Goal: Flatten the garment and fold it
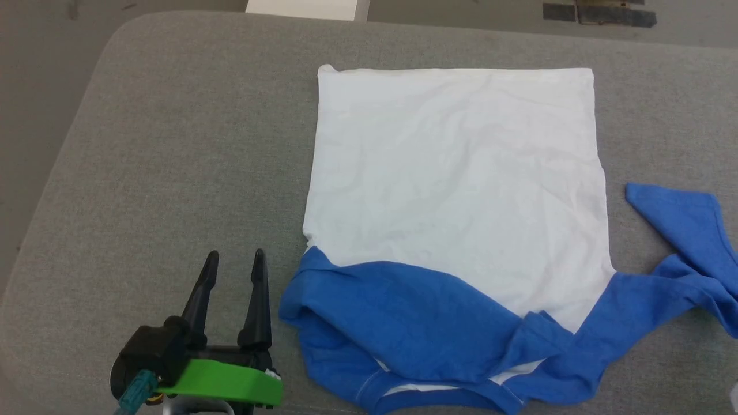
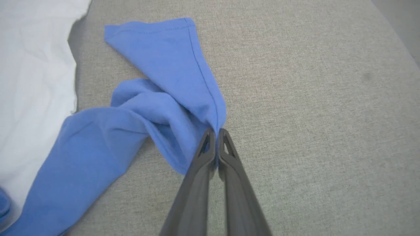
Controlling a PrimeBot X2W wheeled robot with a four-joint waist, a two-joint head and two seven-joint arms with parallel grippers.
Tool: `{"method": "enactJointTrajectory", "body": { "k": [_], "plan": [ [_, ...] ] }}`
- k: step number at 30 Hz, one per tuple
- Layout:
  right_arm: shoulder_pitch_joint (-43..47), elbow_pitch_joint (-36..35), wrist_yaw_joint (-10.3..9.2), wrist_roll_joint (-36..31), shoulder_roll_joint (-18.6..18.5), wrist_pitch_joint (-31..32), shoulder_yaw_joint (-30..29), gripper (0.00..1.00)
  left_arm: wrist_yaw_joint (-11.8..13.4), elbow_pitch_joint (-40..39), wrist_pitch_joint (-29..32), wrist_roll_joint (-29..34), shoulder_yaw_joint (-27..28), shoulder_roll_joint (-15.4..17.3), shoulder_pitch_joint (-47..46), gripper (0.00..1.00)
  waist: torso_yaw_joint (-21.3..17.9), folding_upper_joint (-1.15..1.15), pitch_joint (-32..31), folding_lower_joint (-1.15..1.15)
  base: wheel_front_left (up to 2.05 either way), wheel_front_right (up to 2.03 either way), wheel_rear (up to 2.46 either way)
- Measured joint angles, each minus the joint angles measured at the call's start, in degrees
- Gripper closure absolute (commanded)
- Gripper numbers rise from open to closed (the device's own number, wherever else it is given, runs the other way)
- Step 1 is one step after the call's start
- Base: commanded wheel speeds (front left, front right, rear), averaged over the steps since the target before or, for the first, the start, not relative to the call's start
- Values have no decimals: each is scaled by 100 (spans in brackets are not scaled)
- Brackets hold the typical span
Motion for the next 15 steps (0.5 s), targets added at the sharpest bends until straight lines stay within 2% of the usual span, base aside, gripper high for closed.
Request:
{"method": "enactJointTrajectory", "body": {
  "k": [5, 11, 15],
  "plan": [
    [-224, -78, 1, 37, -198, -19, 177, 0, 24, -66, 9, -38, 7, 46, 91, 0, -37, 0, -120, 0, 0, 0, 0],
    [-930, -14, 0, 91, -854, 305, 387, 0, 49, -155, 49, -40, 8, 79, 103, 0, -93, 0, -61, 0, 0, 0, 0],
    [-1497, 404, 1, 92, -1266, 675, 573, 0, 52, -232, 55, -10, -20, 124, 88, 0, -98, 0, 91, 0, 0, 0, 0]
  ]
}}
